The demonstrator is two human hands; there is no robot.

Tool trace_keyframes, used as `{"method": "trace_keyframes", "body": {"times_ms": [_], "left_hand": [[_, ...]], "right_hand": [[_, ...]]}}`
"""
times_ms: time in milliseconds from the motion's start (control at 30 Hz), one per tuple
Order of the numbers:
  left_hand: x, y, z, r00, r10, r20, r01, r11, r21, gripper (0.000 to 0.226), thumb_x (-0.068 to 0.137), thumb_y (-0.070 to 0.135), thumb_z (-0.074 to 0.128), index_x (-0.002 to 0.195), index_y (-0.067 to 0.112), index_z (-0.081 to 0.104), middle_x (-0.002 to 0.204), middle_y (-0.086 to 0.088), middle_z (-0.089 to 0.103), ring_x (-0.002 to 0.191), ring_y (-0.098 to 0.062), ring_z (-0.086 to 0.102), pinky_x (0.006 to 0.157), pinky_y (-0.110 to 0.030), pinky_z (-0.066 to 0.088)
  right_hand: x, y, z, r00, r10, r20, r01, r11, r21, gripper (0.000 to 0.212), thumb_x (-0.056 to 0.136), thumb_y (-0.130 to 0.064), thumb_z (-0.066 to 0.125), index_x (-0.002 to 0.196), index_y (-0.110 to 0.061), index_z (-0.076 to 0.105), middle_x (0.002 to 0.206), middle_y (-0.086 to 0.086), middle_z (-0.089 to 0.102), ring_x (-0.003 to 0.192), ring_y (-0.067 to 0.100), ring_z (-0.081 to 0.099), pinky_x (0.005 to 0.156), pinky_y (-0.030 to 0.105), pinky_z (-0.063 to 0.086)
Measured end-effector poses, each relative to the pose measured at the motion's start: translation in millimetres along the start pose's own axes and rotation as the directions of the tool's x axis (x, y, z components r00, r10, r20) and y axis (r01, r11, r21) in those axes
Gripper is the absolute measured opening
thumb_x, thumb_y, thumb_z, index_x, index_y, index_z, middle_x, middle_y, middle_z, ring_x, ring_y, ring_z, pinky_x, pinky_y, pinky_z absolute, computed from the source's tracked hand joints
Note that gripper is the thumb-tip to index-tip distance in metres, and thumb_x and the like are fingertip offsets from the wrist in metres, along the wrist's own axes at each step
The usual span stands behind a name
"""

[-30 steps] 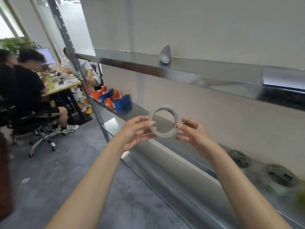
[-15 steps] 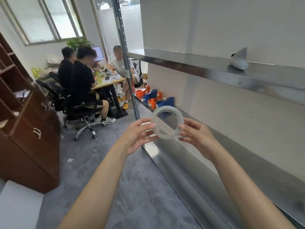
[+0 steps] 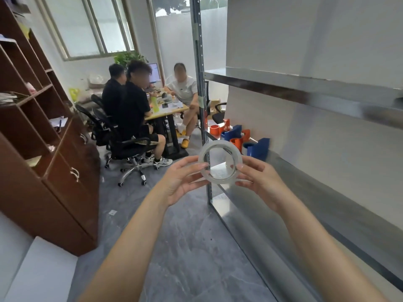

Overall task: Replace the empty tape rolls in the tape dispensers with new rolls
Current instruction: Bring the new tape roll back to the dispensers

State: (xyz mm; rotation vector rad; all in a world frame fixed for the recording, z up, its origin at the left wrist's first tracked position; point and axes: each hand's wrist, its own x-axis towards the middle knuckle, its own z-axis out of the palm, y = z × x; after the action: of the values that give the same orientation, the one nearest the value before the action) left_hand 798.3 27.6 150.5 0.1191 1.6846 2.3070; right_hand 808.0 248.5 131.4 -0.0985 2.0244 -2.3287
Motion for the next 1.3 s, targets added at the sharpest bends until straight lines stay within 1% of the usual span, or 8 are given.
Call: {"method": "trace_keyframes", "body": {"times_ms": [133,300,433,533,667,767,1033,1300], "left_hand": [[6,15,-34,1.0,0.017,-0.008,-0.017,1.0,-0.002,0.043,0.068,0.011,0.076,0.108,0.008,0.063,0.1,-0.009,0.071,0.089,-0.024,0.07,0.077,-0.038,0.058],[13,26,-68,0.999,0.035,-0.039,-0.035,0.999,-0.004,0.043,0.067,0.014,0.071,0.109,0.008,0.063,0.102,-0.009,0.071,0.089,-0.023,0.07,0.078,-0.038,0.058],[25,28,-90,0.996,0.045,-0.073,-0.046,0.999,-0.02,0.043,0.07,0.014,0.072,0.111,0.008,0.064,0.112,-0.012,0.068,0.097,-0.025,0.067,0.081,-0.04,0.056],[42,30,-105,0.996,0.041,-0.084,-0.043,0.999,-0.023,0.048,0.073,0.013,0.072,0.119,0.006,0.061,0.121,-0.015,0.064,0.103,-0.027,0.065,0.084,-0.041,0.056],[75,34,-115,0.994,0.042,-0.098,-0.044,0.999,-0.021,0.05,0.072,0.015,0.069,0.12,0.006,0.06,0.112,-0.011,0.068,0.094,-0.022,0.069,0.08,-0.038,0.057],[108,38,-124,0.993,0.042,-0.113,-0.047,0.998,-0.036,0.049,0.071,0.015,0.069,0.118,0.006,0.061,0.106,-0.011,0.07,0.095,-0.023,0.069,0.08,-0.039,0.057],[218,65,-129,0.992,0.035,-0.124,-0.039,0.999,-0.03,0.054,0.072,0.015,0.069,0.123,0.003,0.058,0.113,-0.016,0.066,0.1,-0.028,0.066,0.08,-0.038,0.057],[297,82,-141,0.992,0.044,-0.119,-0.048,0.998,-0.034,0.049,0.075,0.014,0.068,0.122,0.003,0.058,0.112,-0.015,0.067,0.099,-0.026,0.067,0.076,-0.036,0.057]], "right_hand": [[23,3,33,1.0,-0.006,0.031,0.006,1.0,-0.008,0.044,0.083,-0.026,0.072,0.125,-0.018,0.062,0.106,0.003,0.072,0.093,0.021,0.071,0.082,0.033,0.056],[50,5,61,0.997,-0.019,0.078,0.021,0.999,-0.029,0.023,0.085,-0.025,0.069,0.108,-0.026,0.067,0.099,0.001,0.073,0.092,0.02,0.07,0.082,0.033,0.058],[79,11,76,0.995,0.004,0.096,0.0,0.999,-0.04,0.031,0.083,-0.026,0.072,0.113,-0.025,0.065,0.108,0.006,0.07,0.097,0.023,0.07,0.084,0.037,0.057],[104,17,82,0.993,0.019,0.118,-0.016,1.0,-0.024,0.029,0.081,-0.028,0.073,0.109,-0.028,0.066,0.108,0.005,0.071,0.096,0.022,0.07,0.082,0.035,0.058],[144,23,81,0.992,0.025,0.122,-0.022,0.999,-0.025,0.036,0.08,-0.029,0.075,0.115,-0.025,0.067,0.108,0.004,0.071,0.096,0.022,0.07,0.084,0.038,0.058],[179,24,78,0.991,0.009,0.133,-0.007,1.0,-0.015,0.037,0.082,-0.028,0.073,0.118,-0.023,0.065,0.11,0.006,0.07,0.099,0.024,0.07,0.086,0.04,0.057],[285,10,55,0.991,-0.003,0.136,0.002,1.0,0.009,0.032,0.087,-0.023,0.068,0.119,-0.021,0.065,0.104,0.002,0.073,0.094,0.021,0.071,0.077,0.029,0.059],[367,6,41,0.989,-0.003,0.146,-0.003,0.999,0.043,0.034,0.087,-0.021,0.068,0.121,-0.017,0.063,0.111,0.01,0.07,0.098,0.026,0.069,0.089,0.041,0.056]]}}
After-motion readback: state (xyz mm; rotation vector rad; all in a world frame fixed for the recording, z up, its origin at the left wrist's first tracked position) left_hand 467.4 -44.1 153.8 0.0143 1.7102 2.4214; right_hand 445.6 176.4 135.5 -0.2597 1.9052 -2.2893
